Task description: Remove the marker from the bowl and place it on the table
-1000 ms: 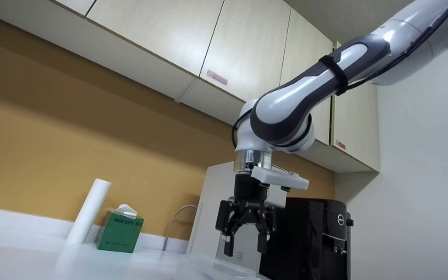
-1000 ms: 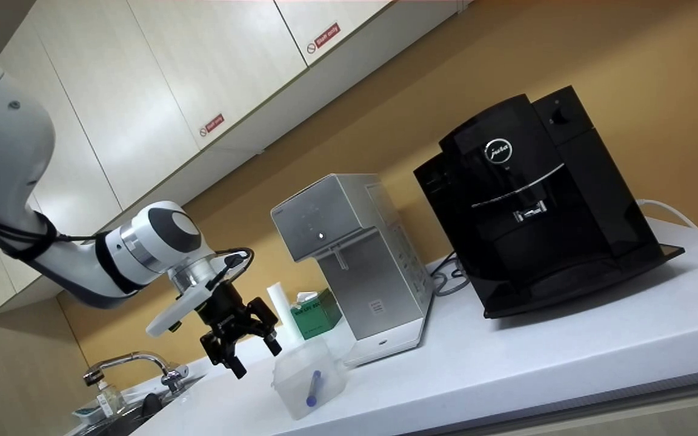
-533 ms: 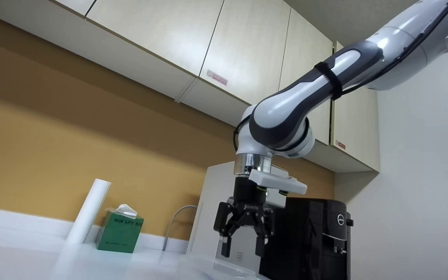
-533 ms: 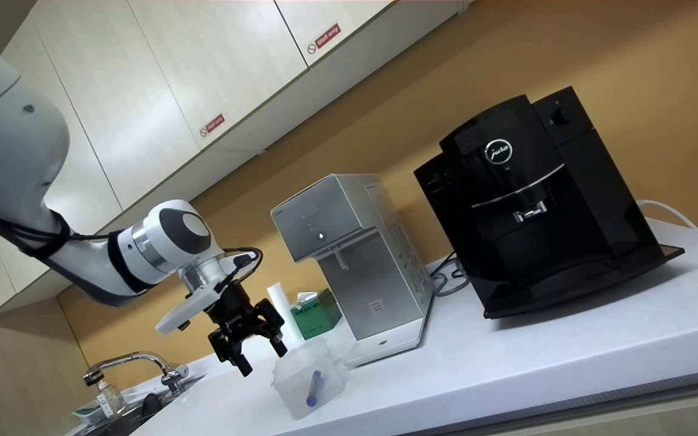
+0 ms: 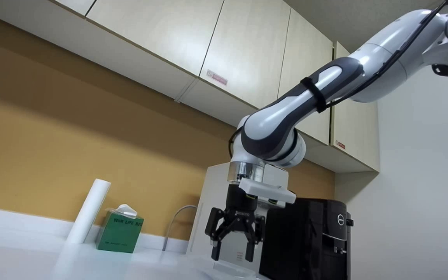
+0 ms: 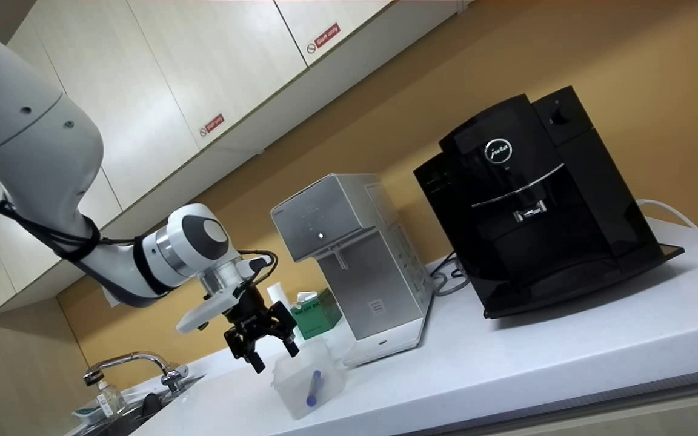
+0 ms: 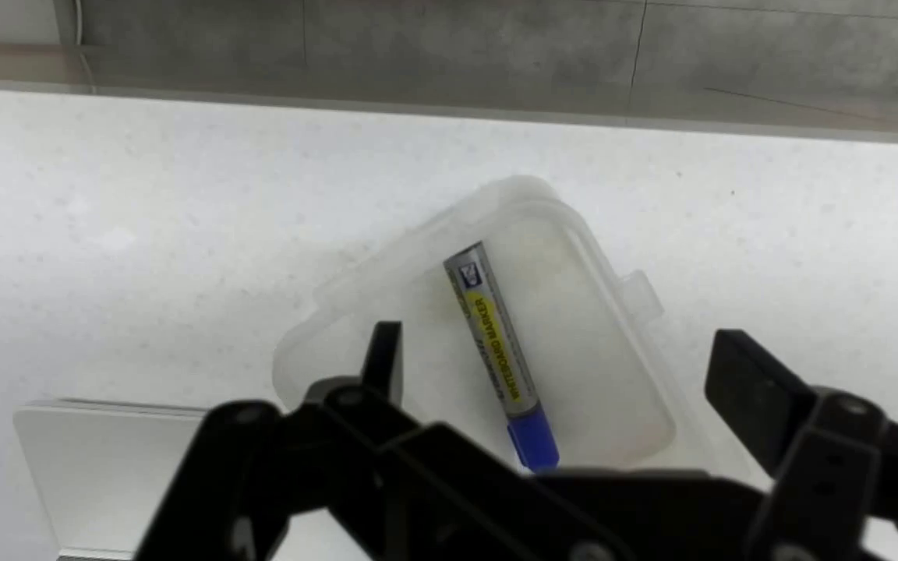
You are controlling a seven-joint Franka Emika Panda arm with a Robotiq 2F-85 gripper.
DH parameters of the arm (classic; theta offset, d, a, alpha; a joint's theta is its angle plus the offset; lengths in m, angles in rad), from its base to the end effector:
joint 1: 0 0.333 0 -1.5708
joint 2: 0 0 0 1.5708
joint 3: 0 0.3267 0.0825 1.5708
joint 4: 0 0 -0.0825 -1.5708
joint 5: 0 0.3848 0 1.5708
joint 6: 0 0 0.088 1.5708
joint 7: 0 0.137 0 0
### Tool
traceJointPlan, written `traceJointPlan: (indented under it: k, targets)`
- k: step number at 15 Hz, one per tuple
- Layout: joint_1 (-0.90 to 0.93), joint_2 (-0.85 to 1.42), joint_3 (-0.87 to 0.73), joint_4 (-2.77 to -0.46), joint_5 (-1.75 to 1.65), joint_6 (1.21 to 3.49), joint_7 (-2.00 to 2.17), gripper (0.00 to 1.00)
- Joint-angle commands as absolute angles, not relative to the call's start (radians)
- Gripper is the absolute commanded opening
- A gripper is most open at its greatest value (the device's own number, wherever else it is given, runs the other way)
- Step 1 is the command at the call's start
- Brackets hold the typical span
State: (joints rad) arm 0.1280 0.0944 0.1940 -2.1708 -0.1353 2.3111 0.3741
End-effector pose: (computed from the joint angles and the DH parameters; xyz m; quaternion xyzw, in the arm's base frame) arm 0.5292 0.1701 0.3360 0.9987 0.0177 0.0370 0.0312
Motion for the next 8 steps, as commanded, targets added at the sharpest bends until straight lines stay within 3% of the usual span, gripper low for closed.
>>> traceJointPlan:
  k: [1,8]
  targets:
    - [0.157,0.163,0.167,-2.087,-0.143,2.321,0.399,1.0]
    - [0.187,0.251,0.117,-1.969,-0.173,2.315,0.417,1.0]
